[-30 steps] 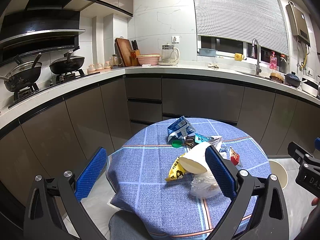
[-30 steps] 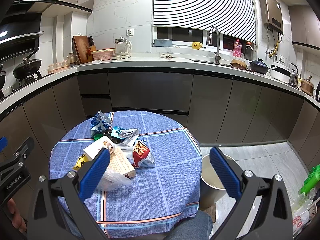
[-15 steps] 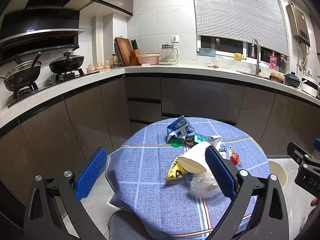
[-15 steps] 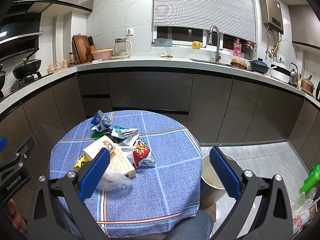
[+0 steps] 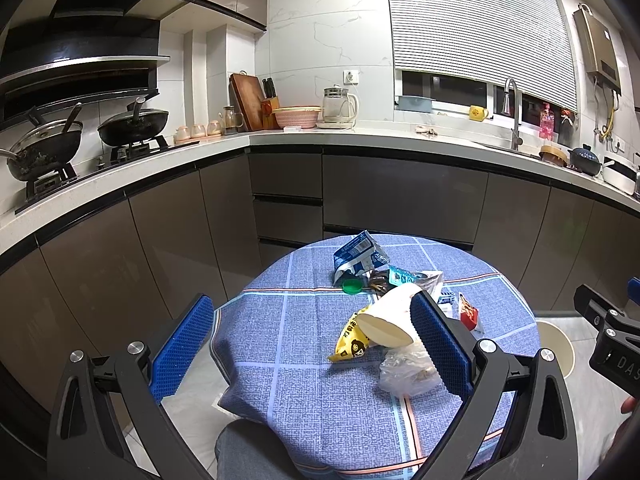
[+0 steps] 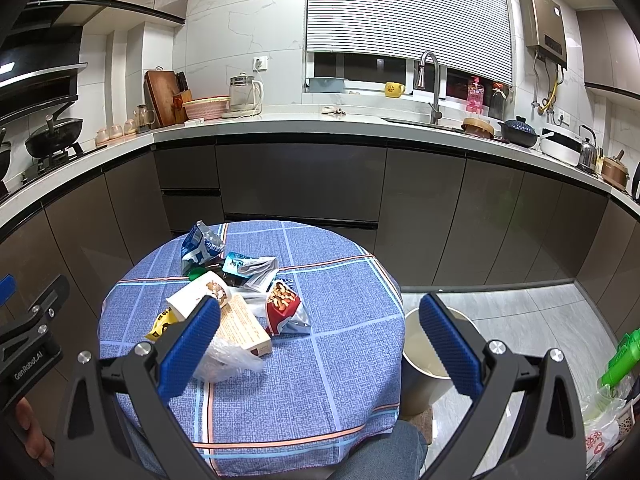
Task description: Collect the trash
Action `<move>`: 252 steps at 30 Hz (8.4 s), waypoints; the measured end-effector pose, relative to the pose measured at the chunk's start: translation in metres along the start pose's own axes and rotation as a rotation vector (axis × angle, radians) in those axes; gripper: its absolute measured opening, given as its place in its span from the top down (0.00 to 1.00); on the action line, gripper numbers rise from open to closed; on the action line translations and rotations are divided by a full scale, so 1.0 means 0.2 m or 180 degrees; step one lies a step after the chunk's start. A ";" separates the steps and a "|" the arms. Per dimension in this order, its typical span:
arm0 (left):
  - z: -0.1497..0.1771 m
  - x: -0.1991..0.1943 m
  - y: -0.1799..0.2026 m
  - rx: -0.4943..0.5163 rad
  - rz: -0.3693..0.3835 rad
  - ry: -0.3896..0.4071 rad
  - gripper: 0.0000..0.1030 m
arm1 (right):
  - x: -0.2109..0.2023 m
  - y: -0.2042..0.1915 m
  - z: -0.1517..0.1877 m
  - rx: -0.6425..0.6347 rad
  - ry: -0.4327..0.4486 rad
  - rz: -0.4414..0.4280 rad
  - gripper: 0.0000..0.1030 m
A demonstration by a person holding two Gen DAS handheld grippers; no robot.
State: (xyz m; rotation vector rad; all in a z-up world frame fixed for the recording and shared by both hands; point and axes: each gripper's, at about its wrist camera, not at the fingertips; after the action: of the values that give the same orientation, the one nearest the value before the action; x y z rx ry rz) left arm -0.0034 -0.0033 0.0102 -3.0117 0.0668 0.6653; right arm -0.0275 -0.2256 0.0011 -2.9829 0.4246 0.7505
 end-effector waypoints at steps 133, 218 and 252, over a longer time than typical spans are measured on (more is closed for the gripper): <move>0.31 0.94 0.29 0.0787 0.1180 -0.1500 0.62 | 0.48 0.01 0.22 0.0287 -0.0747 -0.1144 0.93; 0.29 1.29 2.24 0.1482 0.2898 -0.1708 0.19 | 1.23 1.29 0.71 0.0758 -0.1104 0.0189 0.09; 0.14 0.82 0.19 -0.0037 0.1272 -0.1109 0.08 | 0.63 0.07 0.18 -0.0205 -0.0647 -0.1238 0.03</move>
State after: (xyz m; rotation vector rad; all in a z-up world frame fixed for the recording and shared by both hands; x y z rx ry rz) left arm 0.1308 -0.0437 -0.0856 -2.8604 0.6592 1.2129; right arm 0.0576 -0.2677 -0.0894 -2.8655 -0.1874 1.0168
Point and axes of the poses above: each gripper's, at about its wrist camera, not at the fingertips, and x roughly the way its jaws point, y to its right, z to its underside
